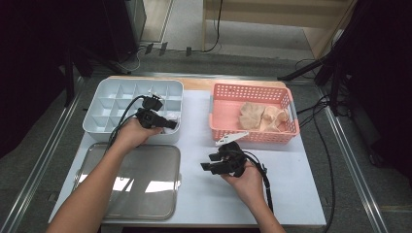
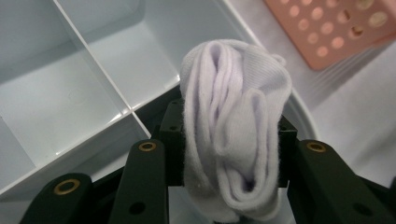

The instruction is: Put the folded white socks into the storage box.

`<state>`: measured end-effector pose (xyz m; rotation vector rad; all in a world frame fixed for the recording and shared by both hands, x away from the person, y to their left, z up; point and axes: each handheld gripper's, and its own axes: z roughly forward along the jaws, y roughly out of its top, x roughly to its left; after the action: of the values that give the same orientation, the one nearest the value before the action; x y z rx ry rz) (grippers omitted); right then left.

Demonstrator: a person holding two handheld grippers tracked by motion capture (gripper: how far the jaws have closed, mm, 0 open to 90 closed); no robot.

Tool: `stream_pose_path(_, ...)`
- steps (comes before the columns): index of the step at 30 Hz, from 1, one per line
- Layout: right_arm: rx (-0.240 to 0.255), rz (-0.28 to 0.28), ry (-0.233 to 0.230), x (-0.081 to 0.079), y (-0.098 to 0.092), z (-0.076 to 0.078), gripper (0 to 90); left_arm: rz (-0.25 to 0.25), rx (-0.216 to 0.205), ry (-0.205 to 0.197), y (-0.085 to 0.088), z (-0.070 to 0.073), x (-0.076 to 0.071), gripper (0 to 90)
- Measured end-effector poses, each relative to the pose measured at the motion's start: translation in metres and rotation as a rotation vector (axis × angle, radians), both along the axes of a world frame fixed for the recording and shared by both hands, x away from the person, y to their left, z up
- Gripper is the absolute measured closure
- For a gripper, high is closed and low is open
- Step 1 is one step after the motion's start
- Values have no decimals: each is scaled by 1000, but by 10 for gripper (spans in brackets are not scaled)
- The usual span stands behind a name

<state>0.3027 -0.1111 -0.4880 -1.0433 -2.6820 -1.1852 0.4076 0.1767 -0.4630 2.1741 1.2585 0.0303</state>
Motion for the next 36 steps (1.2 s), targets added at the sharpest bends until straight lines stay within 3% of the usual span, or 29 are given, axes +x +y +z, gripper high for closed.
stream_pose_path(3, 0, -2, 1, 0, -1, 0, 513, 5, -23, 1, 2, -1, 0, 617)
stream_pose_path(8, 3, -5, 0, 0, -2, 0, 512, -1, -23, 0, 2, 1, -2, 589)
stream_pose_path(14, 3, -9, 2, 1, -3, 0, 512, 2, -43, -6, 8, 10, -6, 480)
stream_pose_path(22, -1, -2, 6, 1, -1, 0, 510, 5, -42, -38, 13, 27, -8, 417)
stream_pose_path(26, 0, -4, 8, 1, -2, 0, 508, 9, -61, -47, 17, 35, -9, 391)
stream_pose_path(32, -1, -5, 9, 0, -2, 0, 508, 4, -55, -83, 19, 47, -13, 423)
stream_pose_path(35, -2, -3, 10, 0, -1, -1, 508, 3, -66, -107, 19, 54, -16, 489)
stream_pose_path(36, -2, -3, 10, 0, -1, -1, 508, -1, -73, -113, 19, 55, -17, 557)
